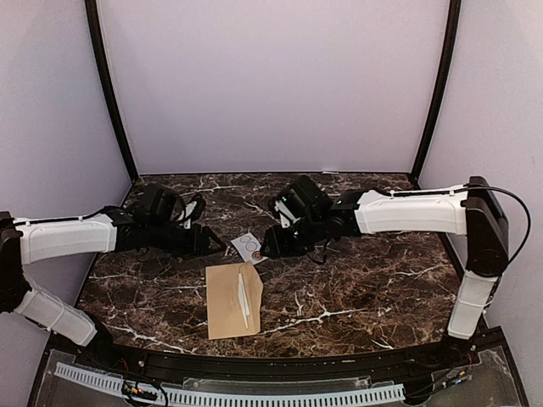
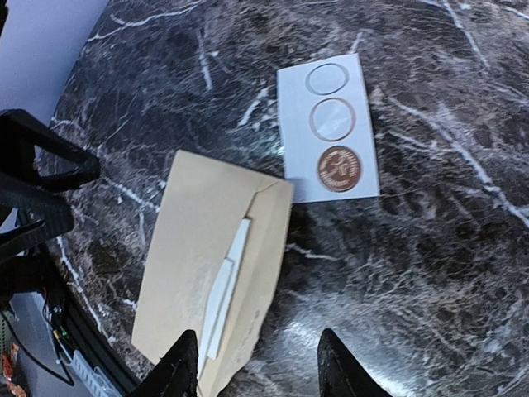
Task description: Place the letter into the envelope and seal it
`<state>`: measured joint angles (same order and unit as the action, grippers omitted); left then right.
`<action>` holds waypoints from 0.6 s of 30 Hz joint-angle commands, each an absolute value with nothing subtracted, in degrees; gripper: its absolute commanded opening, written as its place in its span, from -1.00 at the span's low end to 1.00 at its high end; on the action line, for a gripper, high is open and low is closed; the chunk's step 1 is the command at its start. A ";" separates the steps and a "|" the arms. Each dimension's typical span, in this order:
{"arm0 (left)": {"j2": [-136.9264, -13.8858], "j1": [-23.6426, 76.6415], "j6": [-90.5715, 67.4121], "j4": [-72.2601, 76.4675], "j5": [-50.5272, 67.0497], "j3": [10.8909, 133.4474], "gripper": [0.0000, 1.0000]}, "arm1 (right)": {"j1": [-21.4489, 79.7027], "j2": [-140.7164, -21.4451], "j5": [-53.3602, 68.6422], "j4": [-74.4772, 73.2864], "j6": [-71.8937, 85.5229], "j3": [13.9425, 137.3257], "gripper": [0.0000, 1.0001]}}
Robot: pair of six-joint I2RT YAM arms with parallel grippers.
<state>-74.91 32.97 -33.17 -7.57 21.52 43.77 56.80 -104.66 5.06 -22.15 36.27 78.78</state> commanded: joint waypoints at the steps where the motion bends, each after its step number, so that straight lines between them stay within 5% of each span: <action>1: -83.17 32.61 -30.22 -6.71 25.21 49.06 0.07 | 52.80 -106.74 5.56 -17.32 32.82 77.98 -0.05; 18: -96.80 30.66 -44.07 17.22 22.84 43.76 0.08 | 43.87 -121.80 16.52 -7.10 27.97 86.78 0.05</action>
<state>-95.07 31.97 -40.77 11.09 24.34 46.26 44.77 -119.70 13.61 -10.39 29.95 83.61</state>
